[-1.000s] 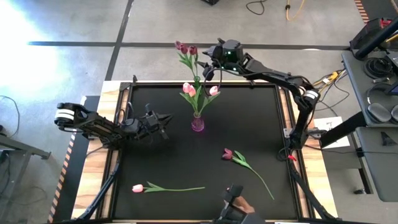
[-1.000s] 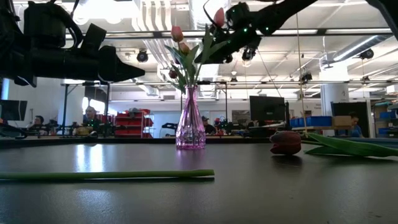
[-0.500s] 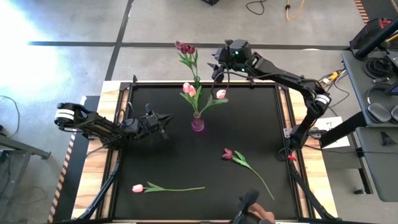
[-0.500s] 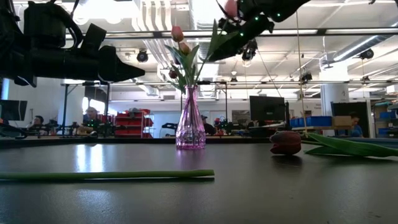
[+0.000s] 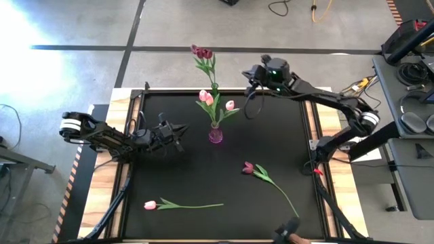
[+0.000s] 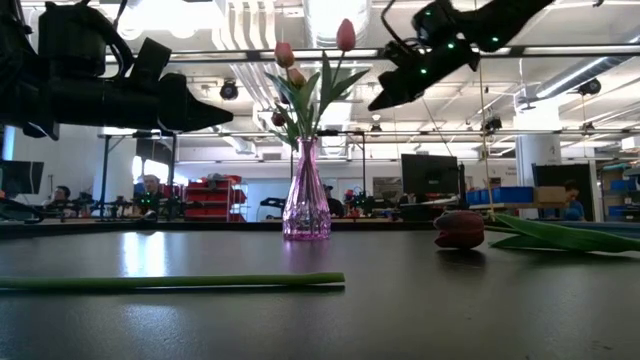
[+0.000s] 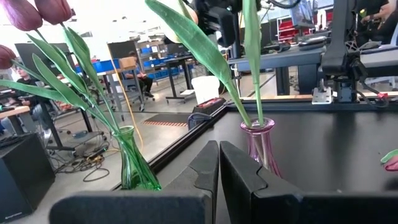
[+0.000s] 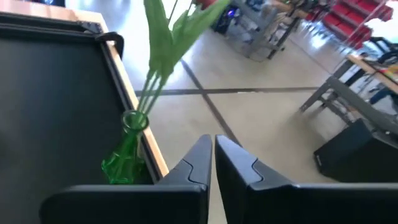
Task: Sort flowers into vase by color
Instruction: Put the purple flower into the purple vase
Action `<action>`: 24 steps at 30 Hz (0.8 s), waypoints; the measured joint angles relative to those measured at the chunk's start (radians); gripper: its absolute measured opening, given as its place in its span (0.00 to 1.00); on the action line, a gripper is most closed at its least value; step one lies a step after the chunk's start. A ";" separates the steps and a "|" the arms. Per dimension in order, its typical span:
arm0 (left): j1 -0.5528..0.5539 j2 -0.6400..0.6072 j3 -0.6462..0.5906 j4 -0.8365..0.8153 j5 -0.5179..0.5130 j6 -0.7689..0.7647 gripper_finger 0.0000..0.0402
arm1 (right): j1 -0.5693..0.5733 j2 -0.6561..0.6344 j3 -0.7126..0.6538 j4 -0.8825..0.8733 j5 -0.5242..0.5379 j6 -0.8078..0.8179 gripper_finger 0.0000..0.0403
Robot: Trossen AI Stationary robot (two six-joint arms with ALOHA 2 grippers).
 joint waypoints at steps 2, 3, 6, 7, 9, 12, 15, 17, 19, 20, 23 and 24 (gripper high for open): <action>0.000 0.000 0.002 0.000 0.001 0.002 0.00 | -0.007 -0.043 -0.060 0.041 0.001 0.009 0.03; 0.000 0.000 0.006 0.000 0.003 0.004 0.00 | -0.009 -0.064 -0.086 0.056 0.001 0.013 0.03; 0.000 0.000 0.020 -0.002 0.035 0.024 0.00 | -0.015 -0.124 -0.141 0.072 0.001 0.022 0.03; 0.000 0.000 0.027 -0.007 0.048 0.030 0.00 | -0.016 -0.142 -0.154 0.072 0.001 0.022 0.03; -0.002 0.000 0.037 -0.013 0.059 0.041 0.00 | -0.017 -0.174 -0.174 0.072 0.002 0.024 0.03; -0.005 0.000 0.055 -0.042 0.061 0.053 0.00 | -0.016 -0.221 -0.196 0.071 0.001 0.024 0.03; -0.013 -0.002 0.073 -0.098 0.079 0.058 0.00 | -0.016 -0.277 -0.229 0.066 -0.001 0.035 0.03; -0.029 -0.005 0.085 -0.123 0.085 0.063 0.00 | -0.017 -0.315 -0.273 0.066 -0.010 0.047 0.03; -0.049 -0.011 0.097 -0.145 0.085 0.072 0.00 | -0.019 -0.356 -0.334 0.065 -0.011 0.061 0.03; -0.060 -0.014 0.104 -0.161 0.085 0.078 0.00 | -0.019 -0.374 -0.365 0.066 -0.011 0.072 0.03; -0.095 -0.026 0.131 -0.234 0.085 0.092 0.00 | -0.017 -0.424 -0.471 0.106 -0.023 0.123 0.03; -0.107 -0.034 0.144 -0.275 0.085 0.092 0.00 | -0.015 -0.438 -0.506 0.130 -0.034 0.143 0.03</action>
